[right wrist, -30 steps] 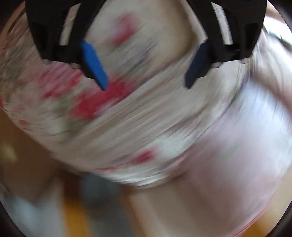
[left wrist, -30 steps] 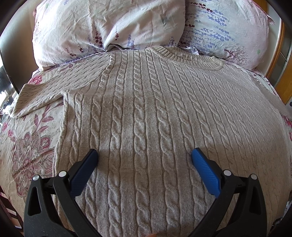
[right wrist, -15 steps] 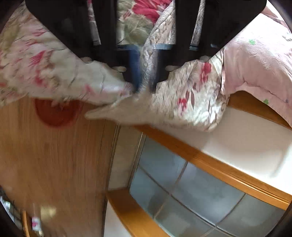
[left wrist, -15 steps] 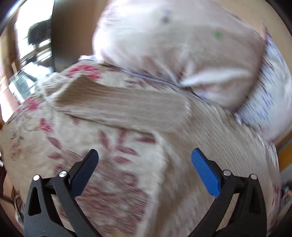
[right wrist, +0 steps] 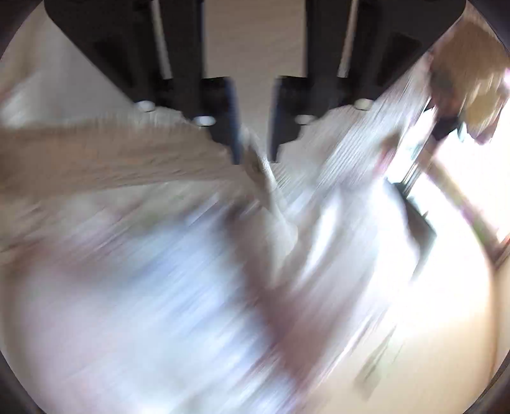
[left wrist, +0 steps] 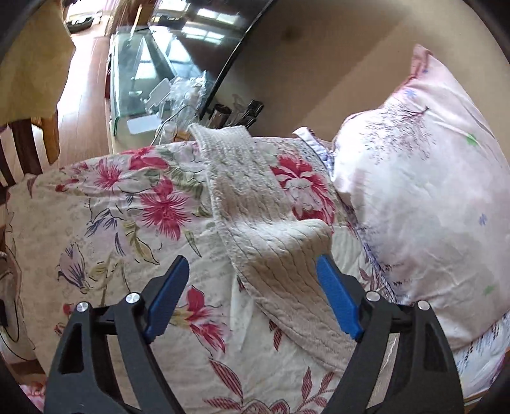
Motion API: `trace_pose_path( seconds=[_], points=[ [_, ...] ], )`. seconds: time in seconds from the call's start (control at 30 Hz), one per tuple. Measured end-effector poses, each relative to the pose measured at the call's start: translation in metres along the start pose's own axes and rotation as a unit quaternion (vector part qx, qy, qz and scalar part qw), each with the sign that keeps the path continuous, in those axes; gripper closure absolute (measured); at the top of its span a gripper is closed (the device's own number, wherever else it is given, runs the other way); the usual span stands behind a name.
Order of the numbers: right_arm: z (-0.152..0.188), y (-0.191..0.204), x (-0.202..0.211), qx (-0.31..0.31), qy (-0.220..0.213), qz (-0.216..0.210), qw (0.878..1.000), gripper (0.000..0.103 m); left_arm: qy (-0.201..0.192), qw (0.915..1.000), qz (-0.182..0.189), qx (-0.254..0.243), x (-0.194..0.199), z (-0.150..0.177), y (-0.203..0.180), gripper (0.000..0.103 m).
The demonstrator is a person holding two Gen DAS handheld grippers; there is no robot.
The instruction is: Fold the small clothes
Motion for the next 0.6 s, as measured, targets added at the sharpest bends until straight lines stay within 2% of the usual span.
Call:
trace_pose_path(
  seconds=[0.03,0.1,0.13,0.2,0.27,0.33,0.37,0.43,0.53,0.57,0.6],
  points=[
    [0.019,0.023,-0.028,-0.002,0.047,-0.02,0.999,0.047,0.009,0.9999,-0.001,0.014,-0.006,-0.001,0.003,0.026],
    [0.043,0.047,-0.038,-0.014,0.073,-0.052,0.996,0.046,0.027,0.9979,0.011,0.057,-0.018,-0.005,0.013,0.028],
    [0.052,0.056,-0.041,-0.016,0.085,-0.064,0.994,0.041,0.028,0.9967,0.016,0.074,-0.021,-0.004,0.014,0.029],
    [0.052,0.057,-0.039,-0.001,0.093,-0.05,0.994,0.033,0.026,0.9949,0.028,0.093,-0.024,-0.009,0.015,0.03],
    [0.045,0.042,-0.034,-0.012,0.087,-0.033,0.996,0.03,0.027,0.9939,0.034,0.102,-0.027,-0.014,0.013,0.033],
    [0.044,0.017,-0.019,-0.057,0.072,-0.015,0.996,0.025,0.037,0.9909,0.054,0.118,-0.035,-0.017,0.012,0.042],
    [0.048,0.01,-0.012,-0.071,0.068,-0.01,0.995,0.024,0.043,0.989,0.06,0.128,-0.04,-0.019,0.012,0.048],
    [0.055,-0.005,-0.007,-0.101,0.065,0.005,0.993,0.024,0.034,0.9873,0.064,0.142,-0.044,-0.022,0.012,0.053],
    [0.067,-0.018,0.0,-0.121,0.069,0.022,0.99,0.024,0.04,0.982,0.065,0.173,-0.054,-0.028,0.017,0.074],
    [0.07,-0.02,0.002,-0.123,0.07,0.026,0.99,0.024,0.045,0.9802,0.066,0.181,-0.055,-0.029,0.02,0.09],
    [0.072,-0.022,0.005,-0.123,0.069,0.03,0.99,0.024,0.047,0.9779,0.069,0.192,-0.057,-0.031,0.02,0.096]
  ],
)
Point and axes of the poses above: each gripper's, at about its wrist camera, not at the fingertips, and x roughly against the way its jaws point, y to its left, z to its underside, the point moved 2 cm from there along -x, roughly the way its jaws point, and after that the axes turned 4 degrees about -z, right-handed, at the moved point
